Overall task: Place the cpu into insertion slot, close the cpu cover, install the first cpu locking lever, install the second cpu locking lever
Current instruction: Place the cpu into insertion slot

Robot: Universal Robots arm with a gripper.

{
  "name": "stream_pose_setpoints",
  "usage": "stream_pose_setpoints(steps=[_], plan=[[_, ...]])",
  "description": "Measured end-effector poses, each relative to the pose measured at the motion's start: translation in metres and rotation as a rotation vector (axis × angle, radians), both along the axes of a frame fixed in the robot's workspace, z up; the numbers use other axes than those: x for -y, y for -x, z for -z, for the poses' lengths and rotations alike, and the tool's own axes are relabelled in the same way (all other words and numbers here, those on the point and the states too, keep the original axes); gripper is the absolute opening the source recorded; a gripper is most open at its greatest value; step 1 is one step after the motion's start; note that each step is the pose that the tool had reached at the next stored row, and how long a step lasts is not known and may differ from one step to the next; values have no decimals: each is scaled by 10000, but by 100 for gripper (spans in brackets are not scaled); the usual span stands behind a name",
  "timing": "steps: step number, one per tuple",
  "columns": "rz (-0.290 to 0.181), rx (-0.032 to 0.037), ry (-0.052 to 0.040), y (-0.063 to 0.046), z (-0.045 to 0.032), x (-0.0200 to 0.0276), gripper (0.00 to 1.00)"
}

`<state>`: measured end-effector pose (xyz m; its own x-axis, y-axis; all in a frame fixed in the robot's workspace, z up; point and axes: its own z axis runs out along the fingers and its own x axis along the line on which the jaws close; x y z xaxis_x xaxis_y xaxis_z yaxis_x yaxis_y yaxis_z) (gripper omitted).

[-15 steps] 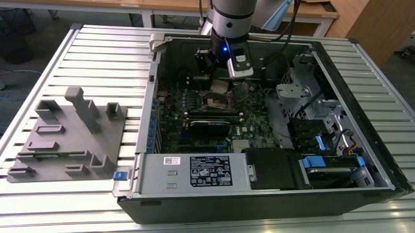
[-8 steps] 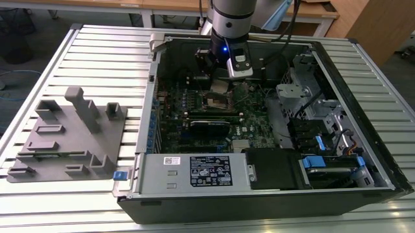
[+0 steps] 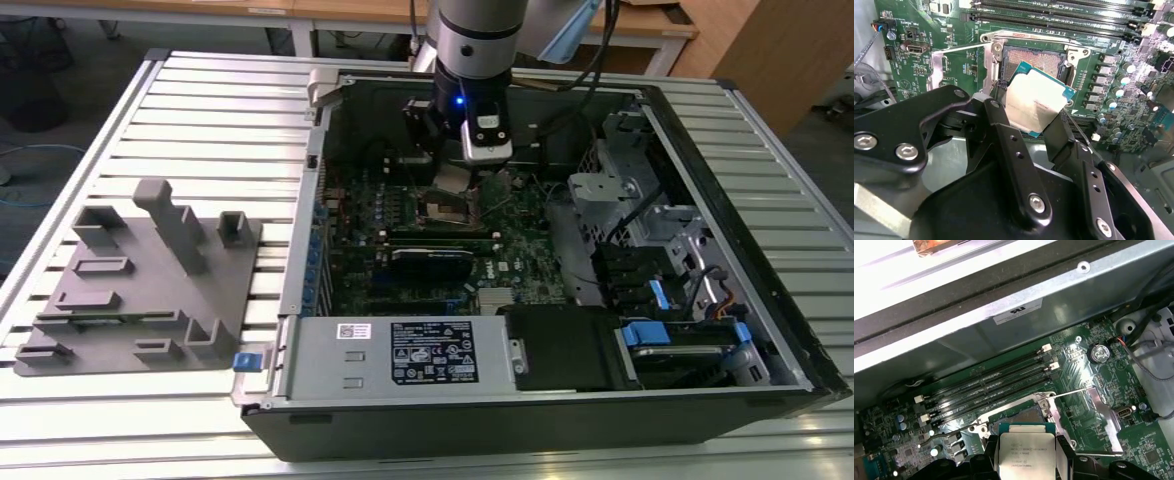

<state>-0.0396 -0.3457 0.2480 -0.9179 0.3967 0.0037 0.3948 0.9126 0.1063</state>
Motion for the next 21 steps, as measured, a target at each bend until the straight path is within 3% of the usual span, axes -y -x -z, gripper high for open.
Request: stream_pose_setpoints(steps=[11, 16, 21], plan=[[37, 1, -1, 0, 0, 0, 54], [461, -1, 1, 0, 3, 0, 54], [473, 0, 0, 0, 3, 0, 54]])
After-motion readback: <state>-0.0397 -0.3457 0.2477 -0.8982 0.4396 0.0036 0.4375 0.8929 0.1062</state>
